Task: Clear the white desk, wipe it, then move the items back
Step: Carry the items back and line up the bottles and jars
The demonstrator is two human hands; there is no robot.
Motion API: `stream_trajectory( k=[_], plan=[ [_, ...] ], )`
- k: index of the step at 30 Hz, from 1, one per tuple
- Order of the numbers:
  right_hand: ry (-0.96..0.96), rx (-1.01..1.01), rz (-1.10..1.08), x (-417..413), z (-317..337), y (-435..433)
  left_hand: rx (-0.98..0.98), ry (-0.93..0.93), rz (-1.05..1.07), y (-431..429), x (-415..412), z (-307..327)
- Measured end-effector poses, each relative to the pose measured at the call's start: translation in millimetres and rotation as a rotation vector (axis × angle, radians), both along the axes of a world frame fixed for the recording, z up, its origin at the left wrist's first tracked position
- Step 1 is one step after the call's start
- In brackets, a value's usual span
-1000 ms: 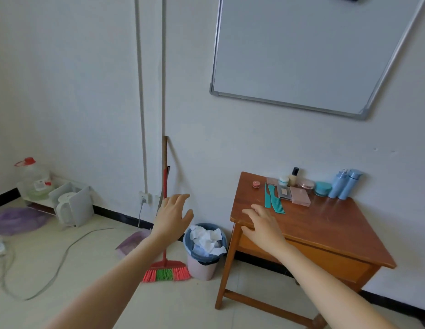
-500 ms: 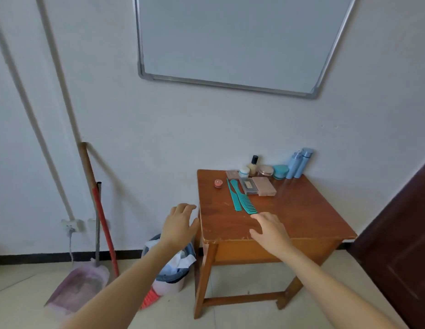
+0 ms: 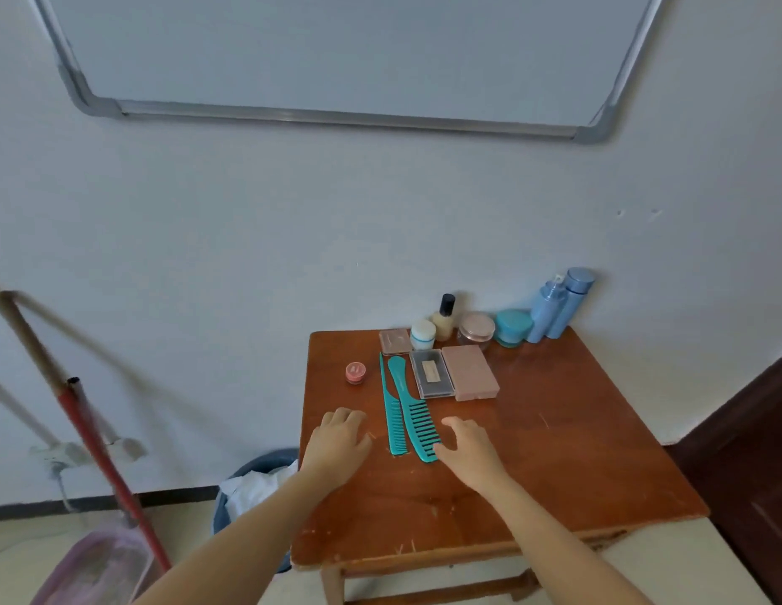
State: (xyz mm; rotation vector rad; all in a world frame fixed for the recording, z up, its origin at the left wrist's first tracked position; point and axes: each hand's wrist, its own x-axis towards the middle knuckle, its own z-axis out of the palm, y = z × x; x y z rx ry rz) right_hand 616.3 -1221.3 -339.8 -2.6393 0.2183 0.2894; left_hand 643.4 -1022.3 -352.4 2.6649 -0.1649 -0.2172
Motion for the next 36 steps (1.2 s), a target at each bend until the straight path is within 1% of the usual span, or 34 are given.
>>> stream_trajectory(
  k=[5, 9, 14, 22, 28, 31, 34, 36],
  plan=[
    [0.025, -0.043, 0.043, 29.4, -23.5, 4.5, 0.089, 0.105, -0.007, -7.6, 13.2, -28.2],
    [-0.017, -0.108, 0.055, 43.7, -30.3, 16.3, 0.171, 0.083, -0.069, 0.8, 12.9, -39.9],
    [-0.068, -0.174, 0.014, 48.9, -34.3, 23.4, 0.16, 0.08, -0.104, 6.4, 18.9, -40.0],
    [-0.053, -0.17, -0.039, 47.5, -41.4, 41.5, 0.12, 0.042, -0.154, 12.4, 26.1, -38.7],
    [-0.005, -0.128, -0.141, 56.1, -33.5, 43.3, 0.112, 0.028, -0.177, 12.7, 24.3, -36.9],
    [-0.005, -0.077, -0.148, 56.1, -27.7, 40.7, 0.116, 0.027, -0.163, 9.1, 26.4, -33.3],
    [-0.04, 0.025, -0.153, 46.3, -22.6, 33.3, 0.141, 0.035, -0.099, -0.2, 28.5, -30.1],
    [-0.095, 0.103, -0.187, 36.1, -20.1, 26.1, 0.144, 0.054, -0.006, -13.2, 31.0, -27.8]
  ],
)
